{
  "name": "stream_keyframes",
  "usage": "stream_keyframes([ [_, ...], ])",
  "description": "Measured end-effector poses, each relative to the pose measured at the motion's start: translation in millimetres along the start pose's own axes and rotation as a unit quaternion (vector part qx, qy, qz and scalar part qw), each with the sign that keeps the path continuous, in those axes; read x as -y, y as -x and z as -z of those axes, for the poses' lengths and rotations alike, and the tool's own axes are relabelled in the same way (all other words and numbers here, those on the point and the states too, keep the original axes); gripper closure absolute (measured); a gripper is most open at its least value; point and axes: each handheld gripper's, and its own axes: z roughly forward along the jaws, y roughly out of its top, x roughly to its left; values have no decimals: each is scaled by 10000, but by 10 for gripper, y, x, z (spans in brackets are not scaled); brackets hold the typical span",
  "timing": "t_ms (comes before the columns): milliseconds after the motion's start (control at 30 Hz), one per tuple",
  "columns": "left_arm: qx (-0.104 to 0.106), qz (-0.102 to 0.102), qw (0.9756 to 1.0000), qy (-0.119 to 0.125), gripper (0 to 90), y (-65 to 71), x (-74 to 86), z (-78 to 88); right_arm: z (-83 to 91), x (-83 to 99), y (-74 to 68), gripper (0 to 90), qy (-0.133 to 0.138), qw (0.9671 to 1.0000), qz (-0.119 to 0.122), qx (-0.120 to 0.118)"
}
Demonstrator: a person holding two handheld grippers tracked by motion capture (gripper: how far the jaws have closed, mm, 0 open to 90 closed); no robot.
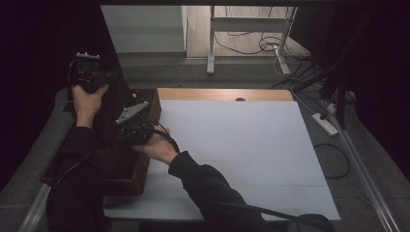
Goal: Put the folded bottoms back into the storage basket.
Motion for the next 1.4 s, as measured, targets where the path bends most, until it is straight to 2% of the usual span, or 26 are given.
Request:
stream_keyframes([
  [367, 3, 167, 9997, -177, 827, -142, 278, -79, -222, 118, -34, 831, -197, 9998, -40, -65],
  [700, 47, 373, 9987, -332, 821, -282, 474, -112, -381, 163, -87, 829, -365, 9993, 73, -87],
  [767, 30, 407, 9984, -391, 819, -302, 509, -127, -411, 173, -96, 827, -401, 9991, 78, -102],
  [867, -140, 464, 9975, -508, 799, -348, 578, -144, -454, 192, -117, 807, -431, 9990, 72, -79],
  [900, -269, 508, 9971, -498, 769, -371, 603, -139, -463, 198, -120, 774, -412, 9991, 45, -90],
  [967, -458, 695, 9958, -380, 628, -445, 649, -101, -477, 211, -118, 660, -348, 9992, -76, -185],
  [1067, -556, 858, 9946, -195, 528, -515, 677, -27, -446, 216, -92, 556, -235, 9994, -200, -142],
  [1133, -556, 871, 9946, -94, 458, -525, 677, 9, -407, 211, -57, 516, -213, 9993, -282, -116],
  [1267, -501, 839, 9952, 43, 360, -506, 666, 48, -312, 206, -19, 472, -245, 9994, -241, -7],
  [1400, -226, 942, 9952, 169, 231, -491, 675, 62, -179, 196, 14, 423, -297, 9993, -208, 26],
])
